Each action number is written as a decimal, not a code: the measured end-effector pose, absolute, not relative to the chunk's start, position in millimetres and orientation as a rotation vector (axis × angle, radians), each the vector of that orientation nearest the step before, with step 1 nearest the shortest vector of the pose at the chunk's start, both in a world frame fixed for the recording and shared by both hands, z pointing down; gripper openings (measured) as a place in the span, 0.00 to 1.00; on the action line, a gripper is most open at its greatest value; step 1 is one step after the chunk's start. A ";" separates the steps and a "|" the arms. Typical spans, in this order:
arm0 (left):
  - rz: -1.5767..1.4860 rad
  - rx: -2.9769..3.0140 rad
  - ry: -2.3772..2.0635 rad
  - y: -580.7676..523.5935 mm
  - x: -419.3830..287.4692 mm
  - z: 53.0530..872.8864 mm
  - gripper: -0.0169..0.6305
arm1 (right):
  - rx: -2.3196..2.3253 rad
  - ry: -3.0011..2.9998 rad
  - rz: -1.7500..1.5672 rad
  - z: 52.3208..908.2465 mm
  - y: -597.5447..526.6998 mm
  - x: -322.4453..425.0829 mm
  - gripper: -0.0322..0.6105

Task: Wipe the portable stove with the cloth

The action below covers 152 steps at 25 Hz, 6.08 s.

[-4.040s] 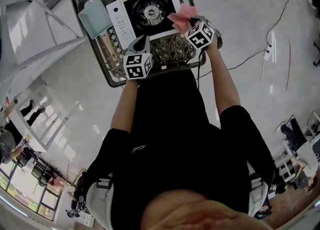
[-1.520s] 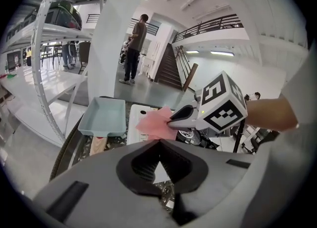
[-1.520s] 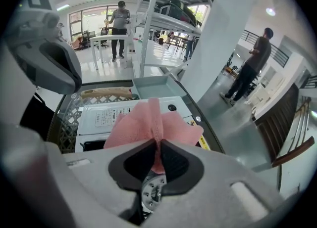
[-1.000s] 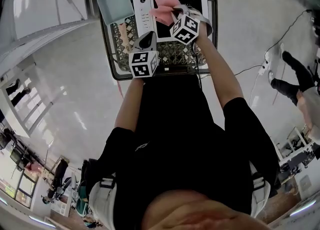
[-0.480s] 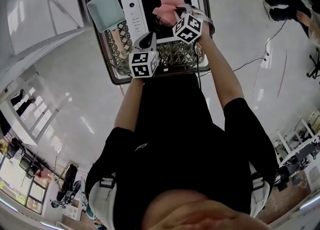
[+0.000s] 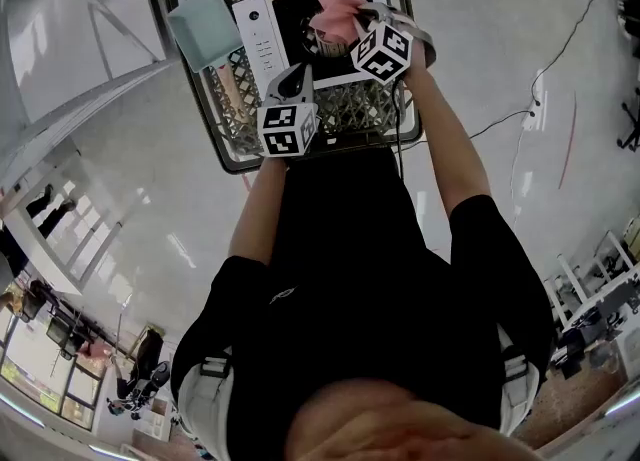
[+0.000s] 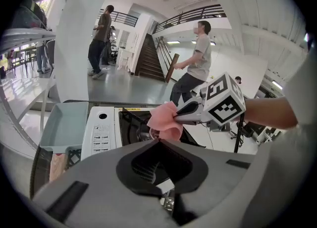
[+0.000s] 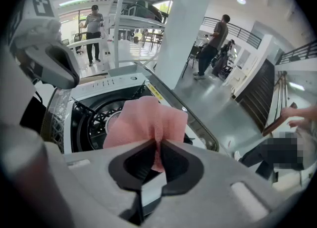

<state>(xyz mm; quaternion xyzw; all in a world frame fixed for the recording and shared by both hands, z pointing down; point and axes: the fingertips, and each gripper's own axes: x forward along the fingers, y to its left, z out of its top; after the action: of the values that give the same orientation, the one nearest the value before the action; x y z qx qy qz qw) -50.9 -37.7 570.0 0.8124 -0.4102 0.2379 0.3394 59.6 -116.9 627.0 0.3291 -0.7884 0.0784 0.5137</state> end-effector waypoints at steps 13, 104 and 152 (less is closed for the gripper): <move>0.641 2.102 -1.091 -41.7 -45.8 571.3 0.03 | 0.668 -1.902 0.087 636.5 -114.0 78.3 0.10; 0.461 1.987 -1.359 -57.2 -174.2 559.9 0.03 | 0.410 -1.949 0.054 634.9 -224.7 -112.2 0.10; 0.539 2.075 -1.236 -71.1 -60.3 567.0 0.03 | 0.575 -1.840 0.230 645.8 -217.8 90.9 0.10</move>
<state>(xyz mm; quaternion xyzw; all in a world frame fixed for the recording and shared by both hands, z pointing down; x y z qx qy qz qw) -60.3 -71.1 567.0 0.7924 -0.4718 0.2057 0.3272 90.9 -217.8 645.8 0.2443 -0.7821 0.0976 0.5649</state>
